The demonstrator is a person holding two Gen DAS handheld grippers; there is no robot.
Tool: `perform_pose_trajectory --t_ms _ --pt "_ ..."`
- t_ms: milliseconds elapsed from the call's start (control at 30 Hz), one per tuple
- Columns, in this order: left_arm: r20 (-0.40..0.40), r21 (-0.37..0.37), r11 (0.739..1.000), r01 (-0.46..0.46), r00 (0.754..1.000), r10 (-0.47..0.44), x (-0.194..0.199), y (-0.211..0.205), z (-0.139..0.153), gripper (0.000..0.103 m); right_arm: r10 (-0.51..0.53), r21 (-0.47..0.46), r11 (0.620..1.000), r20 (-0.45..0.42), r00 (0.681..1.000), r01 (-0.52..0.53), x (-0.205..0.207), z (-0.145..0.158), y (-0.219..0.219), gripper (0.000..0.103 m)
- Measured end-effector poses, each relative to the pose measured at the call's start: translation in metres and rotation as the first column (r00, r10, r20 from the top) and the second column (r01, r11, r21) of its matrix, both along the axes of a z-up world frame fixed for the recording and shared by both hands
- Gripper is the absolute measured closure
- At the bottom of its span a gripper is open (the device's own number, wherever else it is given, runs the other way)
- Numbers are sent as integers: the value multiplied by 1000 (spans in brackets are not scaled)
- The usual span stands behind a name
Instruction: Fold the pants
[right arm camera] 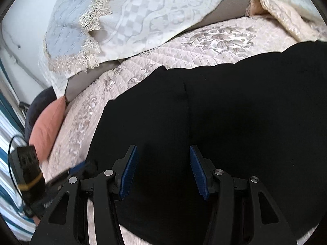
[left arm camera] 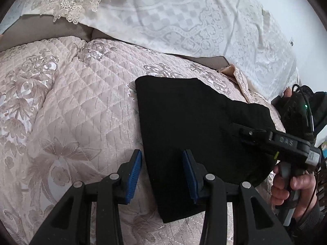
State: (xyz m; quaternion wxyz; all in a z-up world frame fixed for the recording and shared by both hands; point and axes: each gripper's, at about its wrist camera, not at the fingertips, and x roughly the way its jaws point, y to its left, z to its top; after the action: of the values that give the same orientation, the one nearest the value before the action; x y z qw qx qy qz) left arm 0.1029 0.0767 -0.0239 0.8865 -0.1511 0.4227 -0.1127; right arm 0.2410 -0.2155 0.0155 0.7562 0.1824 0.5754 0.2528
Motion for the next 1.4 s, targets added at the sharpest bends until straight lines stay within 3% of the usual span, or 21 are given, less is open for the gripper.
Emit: perform_pose_trajectory --t_ms 67,100,133,300,433,533,800,967,1067,1167,1267,1400 --pt "0 -3 1000 -2 1000 2 0 0 -1 59 0 -9 1000 -20 1000 -1 2 -1 1 77" --pt "-1 -4 1000 -2 1000 2 0 0 -1 59 -6 -14 1000 -28 1000 5 1 -1 0 96" --pt "-1 -3 1000 -3 1000 3 0 0 -1 59 -8 -1 1000 -43 999 8 1 -3 -1 101" --pt "4 4 1000 -5 1000 5 -1 -1 0 59 -34 39 999 -12 999 34 -3 13 -12 101" --pt "8 13 1000 -5 1000 4 -2 -2 2 59 -36 -24 999 -13 999 36 2 4 -16 101" --pt "17 26 1000 -11 1000 11 -7 -1 6 59 -57 5 998 -32 998 57 1 -4 -22 101" --pt "49 16 1000 -13 999 12 -14 -3 22 59 -80 -73 994 44 996 83 -14 21 -27 99" --pt "45 10 999 44 998 -44 -10 -24 21 59 -28 -40 999 101 995 32 -29 37 -19 97" --pt "10 17 997 72 997 -72 -9 -35 8 59 11 -85 996 41 999 -8 -33 17 -11 96" --pt "13 29 997 68 998 -68 -13 -37 9 59 -9 -59 998 31 999 10 -36 10 -19 96" --pt "29 32 998 59 998 -60 -21 -37 18 59 4 -120 993 72 997 5 -43 26 -19 95" --pt "32 44 998 32 999 -34 -30 -40 15 58 49 -131 991 105 993 -35 -60 32 -15 94"
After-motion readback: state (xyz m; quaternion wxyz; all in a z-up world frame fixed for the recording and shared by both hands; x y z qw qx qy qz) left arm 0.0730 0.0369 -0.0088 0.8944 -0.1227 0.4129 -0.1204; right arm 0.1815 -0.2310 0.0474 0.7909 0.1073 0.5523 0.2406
